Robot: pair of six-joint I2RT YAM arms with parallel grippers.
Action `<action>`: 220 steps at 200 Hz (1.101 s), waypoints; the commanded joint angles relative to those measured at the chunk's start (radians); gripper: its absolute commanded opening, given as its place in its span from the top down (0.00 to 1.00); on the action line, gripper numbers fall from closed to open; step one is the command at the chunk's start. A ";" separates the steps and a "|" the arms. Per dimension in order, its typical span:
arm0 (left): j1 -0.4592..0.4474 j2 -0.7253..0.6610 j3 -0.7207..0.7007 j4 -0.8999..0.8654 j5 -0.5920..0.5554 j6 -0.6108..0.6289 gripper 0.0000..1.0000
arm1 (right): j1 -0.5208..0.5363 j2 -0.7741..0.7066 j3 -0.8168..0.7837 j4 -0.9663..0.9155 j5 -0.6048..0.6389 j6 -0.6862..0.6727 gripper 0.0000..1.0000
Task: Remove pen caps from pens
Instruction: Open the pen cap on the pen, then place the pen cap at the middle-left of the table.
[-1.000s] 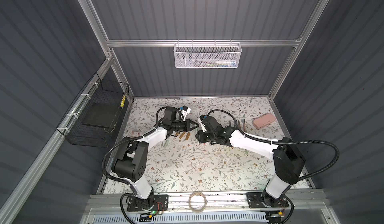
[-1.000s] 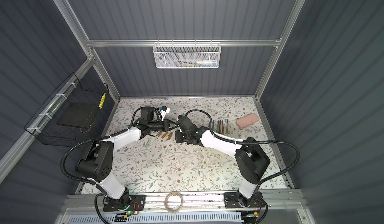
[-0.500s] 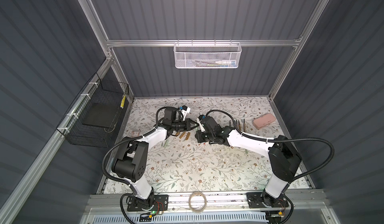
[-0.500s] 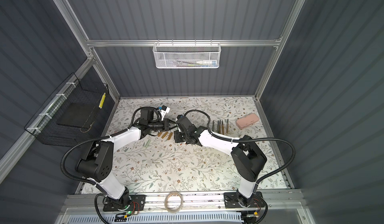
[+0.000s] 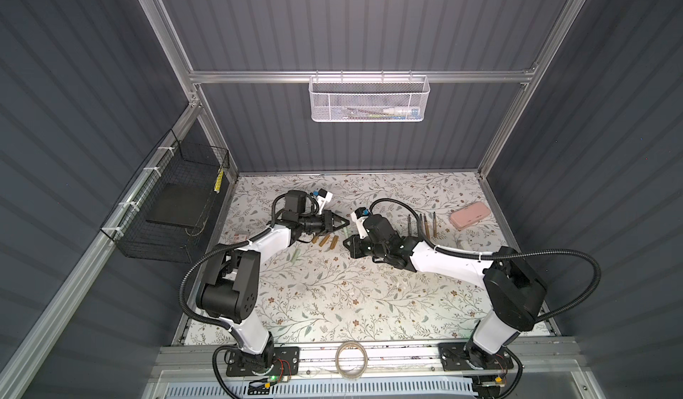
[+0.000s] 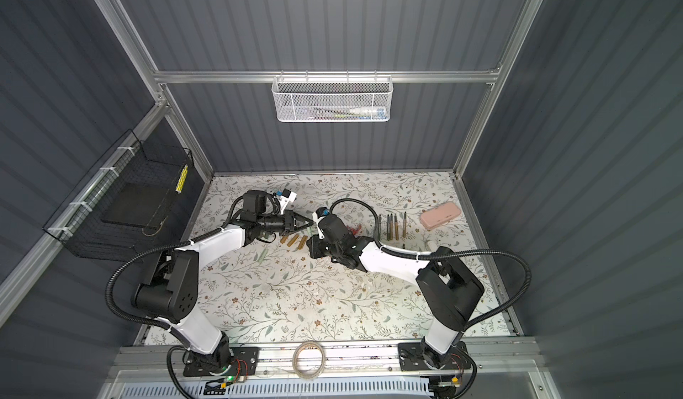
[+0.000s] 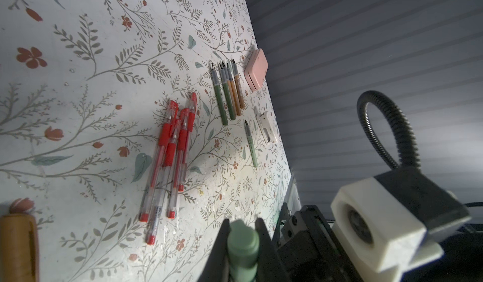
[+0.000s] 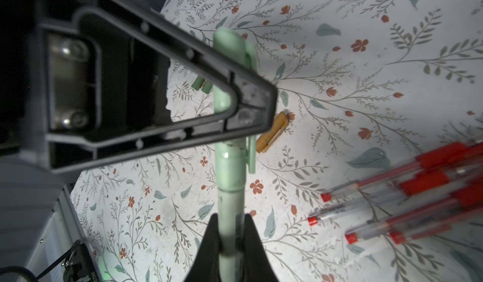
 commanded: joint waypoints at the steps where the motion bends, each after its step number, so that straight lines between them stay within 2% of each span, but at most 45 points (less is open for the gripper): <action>1: 0.158 -0.033 0.065 0.048 -0.147 0.027 1.00 | 0.013 -0.053 -0.113 -0.186 0.010 0.061 1.00; 40: 0.196 -0.023 0.089 0.042 -0.141 0.028 1.00 | 0.020 -0.110 -0.170 -0.210 0.027 0.065 1.00; 60: 0.198 -0.026 0.095 -0.001 -0.151 0.059 1.00 | 0.019 -0.156 -0.186 -0.237 0.076 0.056 1.00; 92: 0.197 -0.087 0.038 -0.145 -0.195 0.182 1.00 | -0.003 -0.231 -0.196 -0.313 0.140 0.051 1.00; 135: 0.194 -0.171 -0.011 -0.459 -0.256 0.399 1.00 | -0.088 -0.325 -0.243 -0.398 0.159 0.025 1.00; 162: 0.183 -0.211 -0.072 -0.562 -0.315 0.477 1.00 | -0.179 -0.375 -0.264 -0.447 0.141 0.006 1.00; 176: 0.164 -0.222 -0.112 -0.594 -0.382 0.521 1.00 | -0.215 -0.402 -0.265 -0.483 0.145 -0.011 1.00; 198: 0.132 -0.218 -0.163 -0.587 -0.476 0.586 1.00 | -0.261 -0.433 -0.270 -0.535 0.159 -0.034 1.00; 220: 0.125 -0.187 -0.151 -0.575 -0.533 0.600 1.00 | -0.302 -0.444 -0.269 -0.576 0.161 -0.044 1.00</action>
